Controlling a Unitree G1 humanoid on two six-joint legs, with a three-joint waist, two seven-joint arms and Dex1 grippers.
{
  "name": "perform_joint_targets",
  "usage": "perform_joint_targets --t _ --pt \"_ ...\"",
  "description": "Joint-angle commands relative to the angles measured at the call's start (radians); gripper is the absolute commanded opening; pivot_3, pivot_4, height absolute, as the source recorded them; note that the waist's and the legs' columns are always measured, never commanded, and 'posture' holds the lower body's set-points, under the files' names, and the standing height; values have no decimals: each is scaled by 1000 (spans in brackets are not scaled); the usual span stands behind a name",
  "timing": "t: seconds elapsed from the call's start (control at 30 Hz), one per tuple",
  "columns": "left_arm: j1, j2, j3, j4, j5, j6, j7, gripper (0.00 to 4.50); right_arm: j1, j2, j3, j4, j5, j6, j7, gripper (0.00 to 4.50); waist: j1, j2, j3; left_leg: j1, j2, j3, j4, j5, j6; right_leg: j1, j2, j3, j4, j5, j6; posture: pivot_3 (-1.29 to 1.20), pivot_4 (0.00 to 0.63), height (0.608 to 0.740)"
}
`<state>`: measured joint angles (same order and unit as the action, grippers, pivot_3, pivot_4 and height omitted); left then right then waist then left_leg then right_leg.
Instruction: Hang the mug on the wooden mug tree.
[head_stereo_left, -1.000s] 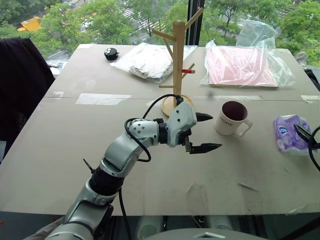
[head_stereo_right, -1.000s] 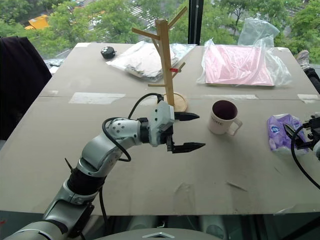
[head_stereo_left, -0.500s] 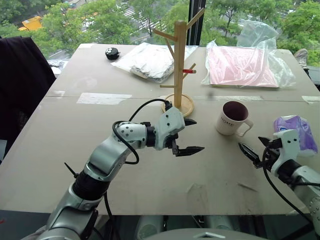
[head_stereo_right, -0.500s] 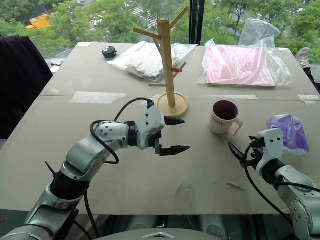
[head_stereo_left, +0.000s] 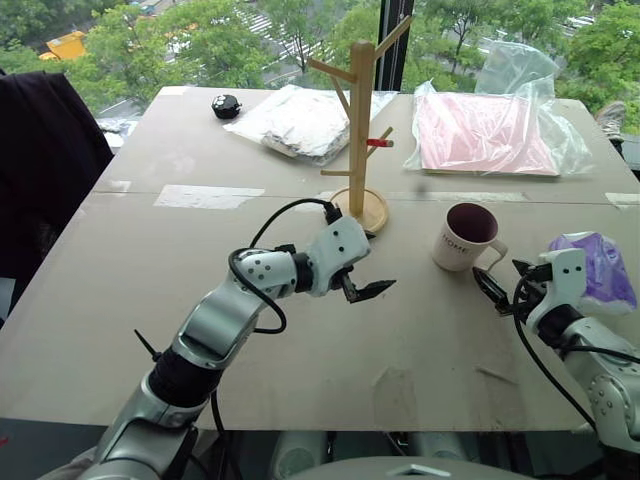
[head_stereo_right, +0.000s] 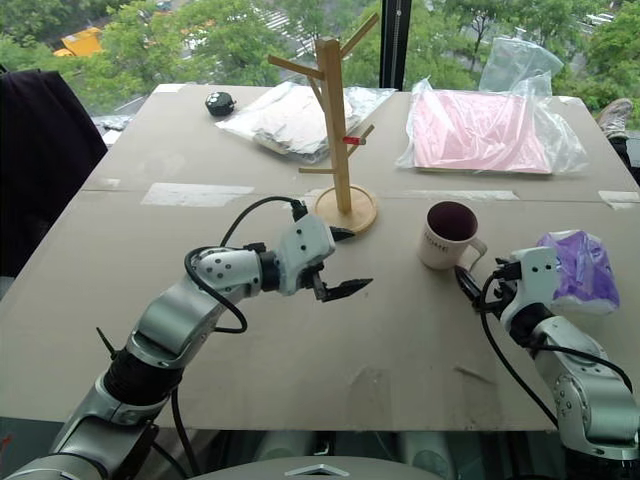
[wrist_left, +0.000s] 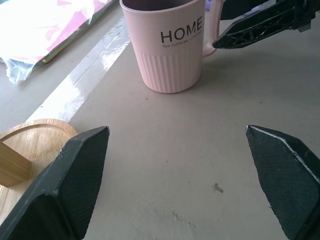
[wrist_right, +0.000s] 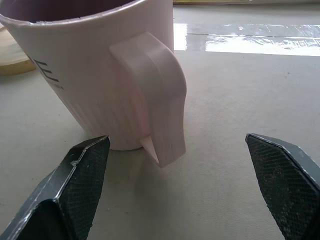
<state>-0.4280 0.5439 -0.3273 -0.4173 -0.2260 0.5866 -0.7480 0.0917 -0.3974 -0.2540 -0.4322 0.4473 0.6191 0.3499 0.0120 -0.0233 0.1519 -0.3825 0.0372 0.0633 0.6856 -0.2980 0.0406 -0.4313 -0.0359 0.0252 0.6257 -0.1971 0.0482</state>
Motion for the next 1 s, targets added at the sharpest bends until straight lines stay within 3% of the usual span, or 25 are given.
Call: perform_joint_targets --t 0.03,0.2,0.37,0.5,0.53,0.77,0.83,1.0 --pt "-4 -8 9 -31 -4 -8 -8 4500 -23 7 5 15 -20 -48 -4 4393 0 0 0 0 0 0 0 0 0 0 0 0 0 0 0 0 150 740" --pt "-7 -14 16 -26 -2 -12 -8 4500 -50 22 21 65 -39 -99 7 4393 -1 0 0 0 0 0 0 0 0 0 0 0 0 0 0 0 150 740" --pt "-3 -31 30 -46 -21 1 -3 4500 -68 15 49 106 -67 -129 30 2342 -1 0 0 0 0 0 0 0 0 0 0 0 0 0 0 0 150 740" --pt "6 -32 38 -49 -21 2 5 4500 -88 14 66 134 -79 -140 42 304 -1 0 0 0 0 0 0 0 0 0 0 0 0 0 0 0 150 740" --pt "11 -30 42 -49 -21 0 7 4500 -91 14 69 140 -82 -142 44 43 -1 0 0 0 0 0 0 0 0 0 0 0 0 0 0 0 150 740" --pt "84 -55 88 -20 -39 -41 25 4500 -147 -25 78 146 -89 -130 77 43 -3 0 0 0 0 1 0 0 0 0 0 1 1 0 0 0 150 740" --pt "121 -94 128 -11 -71 -69 44 4500 -185 -57 83 133 -78 -108 103 43 -3 0 0 1 0 1 0 0 0 0 0 1 1 0 0 0 150 740" --pt "240 -278 275 -19 -203 -228 110 4500 -407 -265 207 137 -103 -57 314 43 -14 2 1 1 0 4 1 0 0 0 -1 3 1 1 0 0 150 740"
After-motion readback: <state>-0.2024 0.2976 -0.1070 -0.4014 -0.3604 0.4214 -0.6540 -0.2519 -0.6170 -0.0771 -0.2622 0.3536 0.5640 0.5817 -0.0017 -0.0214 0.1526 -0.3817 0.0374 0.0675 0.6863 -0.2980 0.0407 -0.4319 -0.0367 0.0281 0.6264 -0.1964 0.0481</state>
